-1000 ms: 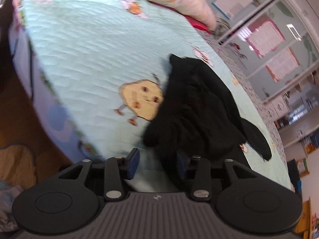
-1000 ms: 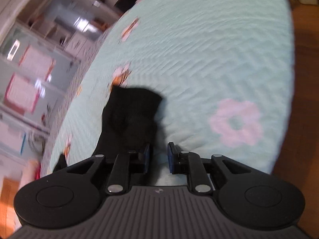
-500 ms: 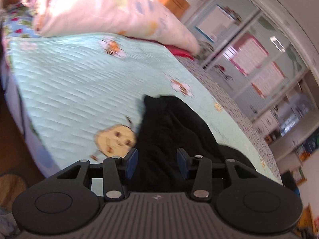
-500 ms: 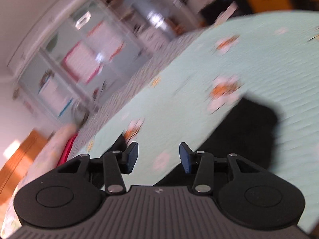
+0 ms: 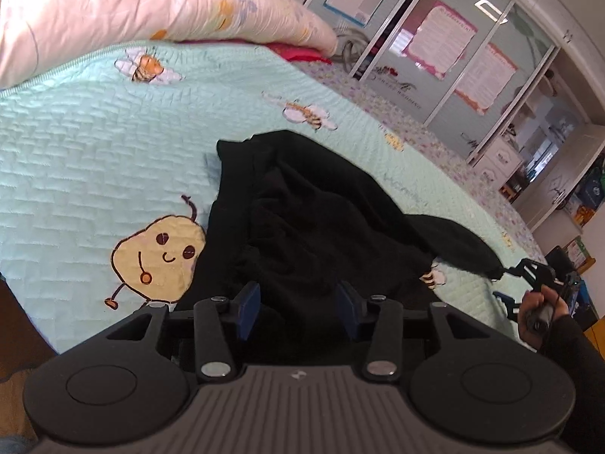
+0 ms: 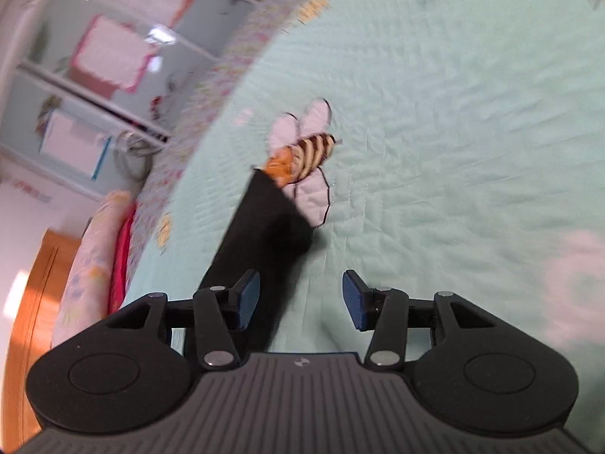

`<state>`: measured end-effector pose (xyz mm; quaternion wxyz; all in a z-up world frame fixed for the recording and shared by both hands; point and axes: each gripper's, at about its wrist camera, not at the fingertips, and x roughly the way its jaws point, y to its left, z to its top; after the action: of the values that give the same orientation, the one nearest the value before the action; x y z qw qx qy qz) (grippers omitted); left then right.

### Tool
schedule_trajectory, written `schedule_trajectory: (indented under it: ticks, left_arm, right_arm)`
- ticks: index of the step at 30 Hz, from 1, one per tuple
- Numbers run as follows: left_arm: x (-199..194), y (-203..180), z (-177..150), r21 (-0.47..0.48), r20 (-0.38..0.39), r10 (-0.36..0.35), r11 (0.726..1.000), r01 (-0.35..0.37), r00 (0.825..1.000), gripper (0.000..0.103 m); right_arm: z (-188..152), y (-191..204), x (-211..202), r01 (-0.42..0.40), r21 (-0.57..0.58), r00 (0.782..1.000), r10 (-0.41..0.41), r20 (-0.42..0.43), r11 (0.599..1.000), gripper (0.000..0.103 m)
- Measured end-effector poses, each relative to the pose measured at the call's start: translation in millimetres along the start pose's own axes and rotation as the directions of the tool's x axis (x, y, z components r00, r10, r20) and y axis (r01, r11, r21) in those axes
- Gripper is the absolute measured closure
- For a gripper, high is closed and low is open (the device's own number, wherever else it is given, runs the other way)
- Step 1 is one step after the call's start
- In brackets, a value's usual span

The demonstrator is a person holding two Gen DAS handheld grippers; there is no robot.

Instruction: Fold clothes

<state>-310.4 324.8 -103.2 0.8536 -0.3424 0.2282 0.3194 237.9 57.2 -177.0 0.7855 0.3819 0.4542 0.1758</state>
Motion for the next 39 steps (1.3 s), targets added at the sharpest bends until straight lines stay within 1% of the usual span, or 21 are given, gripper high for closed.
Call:
schedule_trajectory:
  ticks: [3, 5, 6, 8, 11, 13, 17, 18, 20, 21, 22, 23, 24, 25, 26, 28, 30, 33, 36, 38, 39]
  left_arm:
    - [13.4, 6.8, 2.4, -0.011, -0.024, 0.025, 1.000, -0.025, 0.999, 0.056]
    - [17.5, 9.7, 4.3, -0.030, -0.031, 0.029, 0.999, -0.030, 0.999, 0.056]
    - [17.0, 9.1, 3.9, -0.034, -0.031, 0.030, 0.999, -0.031, 0.999, 0.056]
    - [15.8, 7.9, 3.1, -0.041, -0.029, 0.031, 0.999, -0.033, 0.999, 0.056]
    - [6.9, 2.7, -0.4, -0.042, -0.022, 0.018, 0.999, -0.019, 1.000, 0.056]
    - [-0.1, -1.6, -1.6, -0.036, -0.012, 0.003, 0.999, -0.004, 1.000, 0.056]
    - [-11.6, -13.1, -3.5, -0.039, 0.013, -0.028, 0.999, 0.028, 1.000, 0.054]
    - [-13.0, -16.2, -4.3, -0.040, 0.013, -0.036, 0.999, 0.037, 0.999, 0.053]
    - [-15.5, -22.0, -6.8, -0.043, 0.005, -0.049, 0.998, 0.049, 0.999, 0.053]
    - [-17.1, -25.0, -8.3, -0.044, 0.001, -0.055, 0.997, 0.055, 0.998, 0.053]
    - [-20.4, -26.9, -10.1, -0.045, 0.002, -0.062, 0.997, 0.062, 0.998, 0.053]
    - [-23.8, -28.8, -11.8, -0.045, 0.003, -0.069, 0.997, 0.069, 0.998, 0.052]
    - [-27.9, -29.3, -14.3, -0.042, 0.007, -0.079, 0.996, 0.079, 0.997, 0.050]
    - [-30.5, -28.8, -16.6, -0.036, 0.009, -0.082, 0.996, 0.083, 0.997, 0.048]
    - [-29.9, -26.2, -17.9, -0.038, 0.003, -0.075, 0.996, 0.075, 0.997, 0.047]
    - [-26.8, -20.9, -19.7, -0.045, -0.014, -0.060, 0.997, 0.059, 0.998, 0.047]
    - [-23.5, -18.0, -18.9, -0.046, -0.018, -0.054, 0.998, 0.053, 0.998, 0.047]
    - [-16.7, -22.2, -16.1, -0.034, -0.021, -0.047, 0.998, 0.047, 0.999, 0.047]
    - [-9.1, -27.1, -16.2, -0.029, -0.033, -0.039, 0.999, 0.038, 0.999, 0.047]
    - [-4.5, -30.8, -18.2, -0.024, -0.047, -0.037, 0.999, 0.035, 0.998, 0.047]
    - [-2.4, -32.9, -19.5, -0.019, -0.056, -0.038, 0.999, 0.037, 0.998, 0.047]
  right_arm:
    - [9.9, -18.4, 33.2, -0.085, 0.154, 0.996, 0.085, 0.011, 0.984, 0.055]
    - [19.6, -18.4, 45.8, -0.147, 0.204, 0.989, 0.149, 0.004, 0.968, 0.075]
    - [24.8, -15.4, 46.2, -0.162, 0.198, 0.986, 0.165, 0.000, 0.967, 0.091]
    - [33.6, -5.5, 37.1, -0.180, 0.147, 0.983, 0.181, 0.007, 0.973, 0.094]
    - [43.5, 15.8, -15.6, -0.223, 0.022, 0.971, 0.220, 0.088, 0.975, 0.095]
    - [49.0, 31.5, -61.2, -0.222, -0.079, 0.961, 0.232, 0.153, 0.972, 0.095]
    - [52.9, 63.0, -142.0, -0.098, -0.221, 0.958, 0.153, 0.244, 0.970, 0.094]
    - [53.6, 70.2, -153.9, -0.071, -0.241, 0.955, 0.136, 0.264, 0.968, 0.094]
    - [57.5, 84.3, -162.7, -0.001, -0.263, 0.948, 0.085, 0.306, 0.965, 0.084]
    - [62.5, 88.4, -156.4, 0.031, -0.274, 0.949, 0.057, 0.309, 0.961, 0.060]
    - [70.1, 90.7, -142.9, 0.057, -0.309, 0.960, 0.033, 0.278, 0.949, 0.039]
    - [78.0, 88.0, -129.3, 0.101, -0.338, 0.970, -0.017, 0.242, 0.936, 0.041]
    - [84.1, 78.7, -124.0, 0.177, -0.311, 0.966, -0.106, 0.234, 0.934, 0.051]
    - [88.5, 67.2, -122.8, 0.228, -0.277, 0.959, -0.166, 0.229, 0.933, 0.054]
    - [88.0, 49.8, -132.8, 0.199, -0.237, 0.962, -0.143, 0.232, 0.951, 0.054]
    - [81.9, 13.9, -153.9, 0.096, -0.239, 0.973, -0.041, 0.225, 0.966, 0.052]
    - [71.8, -18.3, -168.3, 0.140, -0.258, 0.967, -0.076, 0.243, 0.956, 0.052]
    - [56.2, -56.3, -178.4, 0.207, -0.332, 0.952, -0.111, 0.287, 0.920, 0.052]
    - [40.0, -74.5, -170.5, 0.257, -0.411, 0.948, -0.146, 0.283, 0.875, 0.045]
    - [25.0, -79.2, -167.1, 0.296, -0.452, 0.936, -0.161, 0.313, 0.842, 0.045]
    - [18.4, -81.6, -164.9, 0.302, -0.467, 0.933, -0.157, 0.324, 0.831, 0.040]
